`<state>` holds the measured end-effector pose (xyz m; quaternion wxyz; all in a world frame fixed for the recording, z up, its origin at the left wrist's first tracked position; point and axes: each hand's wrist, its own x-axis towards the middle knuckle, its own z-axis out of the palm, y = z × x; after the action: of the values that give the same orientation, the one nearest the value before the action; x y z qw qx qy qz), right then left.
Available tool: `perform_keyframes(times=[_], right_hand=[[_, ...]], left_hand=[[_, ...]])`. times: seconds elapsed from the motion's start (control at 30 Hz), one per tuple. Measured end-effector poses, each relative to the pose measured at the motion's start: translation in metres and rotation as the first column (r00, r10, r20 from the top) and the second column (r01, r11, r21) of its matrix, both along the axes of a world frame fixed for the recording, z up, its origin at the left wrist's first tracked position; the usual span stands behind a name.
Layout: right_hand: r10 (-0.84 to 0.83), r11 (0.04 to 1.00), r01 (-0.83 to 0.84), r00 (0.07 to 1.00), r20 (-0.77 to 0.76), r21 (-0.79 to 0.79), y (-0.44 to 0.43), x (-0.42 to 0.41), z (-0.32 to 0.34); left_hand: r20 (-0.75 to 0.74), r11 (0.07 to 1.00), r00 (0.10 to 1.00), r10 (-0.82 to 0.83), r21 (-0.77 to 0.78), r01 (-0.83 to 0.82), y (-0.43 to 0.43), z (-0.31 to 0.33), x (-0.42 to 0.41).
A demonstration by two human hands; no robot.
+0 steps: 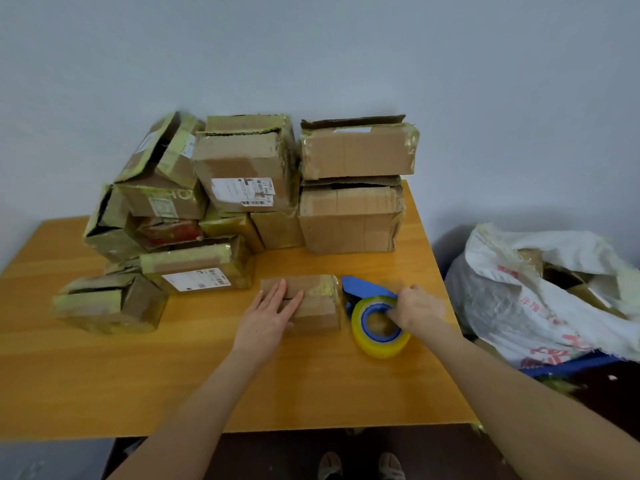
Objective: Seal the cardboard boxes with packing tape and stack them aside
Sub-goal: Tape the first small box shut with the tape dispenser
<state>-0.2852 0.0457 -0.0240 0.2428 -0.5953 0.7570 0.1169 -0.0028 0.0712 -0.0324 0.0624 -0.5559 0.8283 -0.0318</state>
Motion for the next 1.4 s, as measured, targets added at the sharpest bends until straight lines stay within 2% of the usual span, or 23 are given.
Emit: perform_keyframes(times=[0.07,0.23,0.33,0.4,0.5,0.57,0.6,0.83,0.97,1.1,1.23,1.3,1.4], right_hand=[[0.005,0.999,-0.005,1.000,0.026,0.033,-0.002,0.007,-0.005],[-0.147,0.987,0.132,0.971,0.187,0.092,-0.006,0.006,-0.008],[-0.205,0.976,0.165,0.921,0.331,0.144,-0.013,0.007,-0.002],[-0.287,0.954,0.204,0.835,0.469,0.221,-0.016,0.005,0.004],[-0.457,0.886,0.295,0.678,0.576,0.357,-0.013,0.007,0.019],[-0.524,0.852,0.359,0.563,0.639,0.382,-0.015,0.005,0.028],[-0.520,0.853,0.372,0.544,0.659,0.366,-0.017,0.003,0.034],[-0.252,0.959,0.260,0.583,0.772,0.117,-0.054,-0.001,0.085],[-0.028,0.997,0.074,0.587,0.809,-0.018,-0.054,0.032,0.119],[0.098,0.995,-0.081,0.619,0.779,-0.061,-0.049,0.060,0.115],[0.198,0.975,-0.212,0.707,0.679,-0.064,-0.046,0.065,0.106],[0.318,0.942,-0.320,0.773,0.549,-0.096,-0.051,0.067,0.112],[0.450,0.888,-0.448,0.811,0.374,-0.098,-0.058,0.072,0.122]], left_hand=[[-0.016,1.000,1.000,-0.010,-0.005,0.010,-0.001,-0.001,0.005],[-0.029,1.000,1.000,0.012,0.004,-0.011,-0.003,0.001,0.004],[-0.098,0.999,0.994,0.046,0.003,-0.046,-0.003,0.001,0.006],[-0.128,0.998,0.990,0.061,-0.006,-0.062,-0.002,0.001,0.007],[-0.122,0.999,0.991,0.051,0.000,-0.052,-0.001,0.002,0.008],[-0.103,0.999,0.994,0.031,0.015,-0.030,-0.003,0.002,0.010],[-0.095,0.999,0.995,0.029,0.016,-0.028,-0.004,0.003,0.011],[-0.131,1.000,0.991,0.018,0.015,-0.016,-0.006,0.006,0.014],[-0.166,0.999,0.986,0.008,0.048,0.000,-0.003,0.011,0.014],[-0.214,0.998,0.976,0.024,0.069,-0.009,-0.003,0.013,0.018],[-0.207,0.995,0.978,0.029,0.101,-0.009,-0.004,0.014,0.025],[-0.217,0.994,0.975,0.041,0.109,-0.017,-0.003,0.012,0.027],[-0.222,0.993,0.974,0.052,0.118,-0.026,-0.003,0.011,0.027]])
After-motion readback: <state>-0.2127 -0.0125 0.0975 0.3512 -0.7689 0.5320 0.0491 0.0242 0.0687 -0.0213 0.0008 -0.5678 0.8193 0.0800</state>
